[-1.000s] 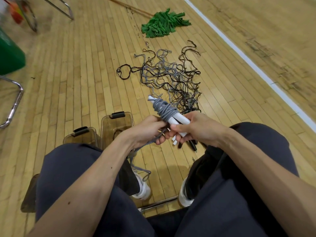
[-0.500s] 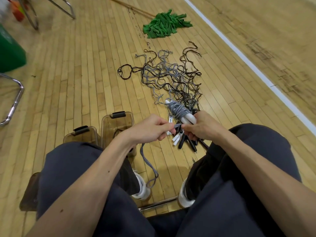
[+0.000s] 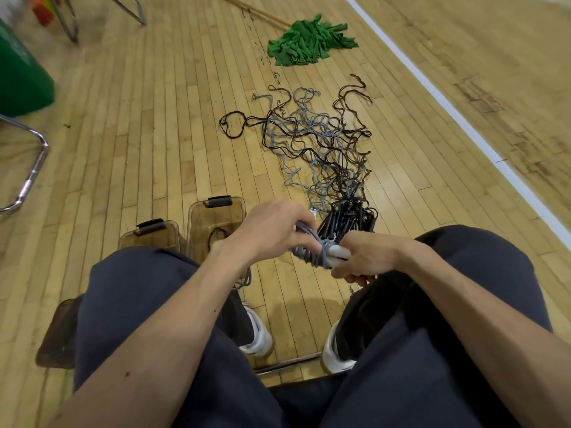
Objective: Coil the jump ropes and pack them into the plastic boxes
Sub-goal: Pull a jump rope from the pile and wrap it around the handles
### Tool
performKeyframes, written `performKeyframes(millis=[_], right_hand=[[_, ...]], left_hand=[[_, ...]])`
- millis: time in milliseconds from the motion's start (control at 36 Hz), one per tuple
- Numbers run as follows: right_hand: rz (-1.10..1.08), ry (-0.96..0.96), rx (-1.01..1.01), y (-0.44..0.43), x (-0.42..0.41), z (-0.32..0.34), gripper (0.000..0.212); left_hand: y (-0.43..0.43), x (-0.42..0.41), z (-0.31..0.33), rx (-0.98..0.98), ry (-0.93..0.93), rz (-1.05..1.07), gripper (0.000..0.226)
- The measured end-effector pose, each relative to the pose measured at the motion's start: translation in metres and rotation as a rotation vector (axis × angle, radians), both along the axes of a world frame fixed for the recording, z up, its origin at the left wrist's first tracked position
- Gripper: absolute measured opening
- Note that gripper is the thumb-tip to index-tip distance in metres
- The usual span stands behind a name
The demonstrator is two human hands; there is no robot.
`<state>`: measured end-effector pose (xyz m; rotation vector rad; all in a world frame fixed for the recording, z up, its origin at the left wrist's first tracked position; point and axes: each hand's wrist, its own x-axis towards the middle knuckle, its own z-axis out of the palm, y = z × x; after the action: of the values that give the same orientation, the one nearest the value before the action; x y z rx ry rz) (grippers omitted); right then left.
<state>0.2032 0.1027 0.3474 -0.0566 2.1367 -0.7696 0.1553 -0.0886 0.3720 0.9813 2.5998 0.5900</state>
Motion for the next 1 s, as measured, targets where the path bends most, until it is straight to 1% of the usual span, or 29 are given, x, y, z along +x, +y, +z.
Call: performKeyframes(millis=[56, 139, 250, 417, 472, 556, 639, 750, 778, 806, 833, 889, 944, 972, 1000], right_hand=[[0.084, -0.014, -0.005, -0.002, 0.001, -0.001, 0.025], [0.149, -0.041, -0.034, -0.002, 0.002, 0.0, 0.029], [0.197, -0.061, -0.072, -0.001, 0.003, 0.001, 0.025], [0.259, -0.117, -0.137, 0.001, 0.006, 0.0, 0.023], [0.266, -0.138, -0.176, 0.001, 0.006, 0.001, 0.019], [0.27, -0.181, -0.265, 0.001, 0.008, 0.004, 0.011], [0.272, -0.224, -0.38, 0.002, 0.01, 0.007, 0.016], [0.224, -0.229, -0.531, 0.006, 0.012, 0.015, 0.02], [0.195, -0.218, -0.57, 0.006, 0.012, 0.017, 0.02], [0.158, -0.21, -0.611, 0.007, 0.012, 0.019, 0.014], [0.123, -0.194, -0.648, 0.008, 0.012, 0.021, 0.004], [0.064, -0.14, -0.708, 0.01, 0.011, 0.024, 0.012], [0.018, -0.108, -0.774, 0.01, 0.011, 0.027, 0.013], [-0.007, -0.085, -0.807, 0.01, 0.011, 0.028, 0.012], [-0.042, -0.063, -0.827, 0.01, 0.012, 0.029, 0.012]], left_hand=[[0.0, 0.0, 0.001, 0.022, -0.051, 0.002, 0.034], [-0.001, -0.001, 0.002, 0.054, -0.121, 0.007, 0.031], [-0.001, 0.0, 0.004, 0.101, -0.228, 0.01, 0.026], [0.0, -0.002, 0.001, 0.126, -0.421, 0.033, 0.03], [0.0, -0.002, 0.0, 0.151, -0.484, 0.035, 0.031], [0.001, -0.001, 0.001, 0.194, -0.539, -0.003, 0.024], [0.001, 0.0, 0.002, 0.234, -0.62, -0.016, 0.018], [0.001, -0.001, 0.004, 0.284, -0.7, -0.009, 0.008], [0.0, -0.001, 0.005, 0.305, -0.713, -0.001, 0.004], [0.0, -0.003, 0.004, 0.32, -0.721, 0.016, 0.002], [-0.001, -0.004, 0.004, 0.33, -0.72, 0.036, 0.003], [-0.001, -0.004, 0.006, 0.378, -0.737, 0.089, 0.007], [-0.002, -0.004, 0.008, 0.426, -0.776, 0.142, 0.012], [-0.003, -0.004, 0.008, 0.418, -0.776, 0.169, 0.017], [-0.004, -0.004, 0.007, 0.369, -0.756, 0.196, 0.024]])
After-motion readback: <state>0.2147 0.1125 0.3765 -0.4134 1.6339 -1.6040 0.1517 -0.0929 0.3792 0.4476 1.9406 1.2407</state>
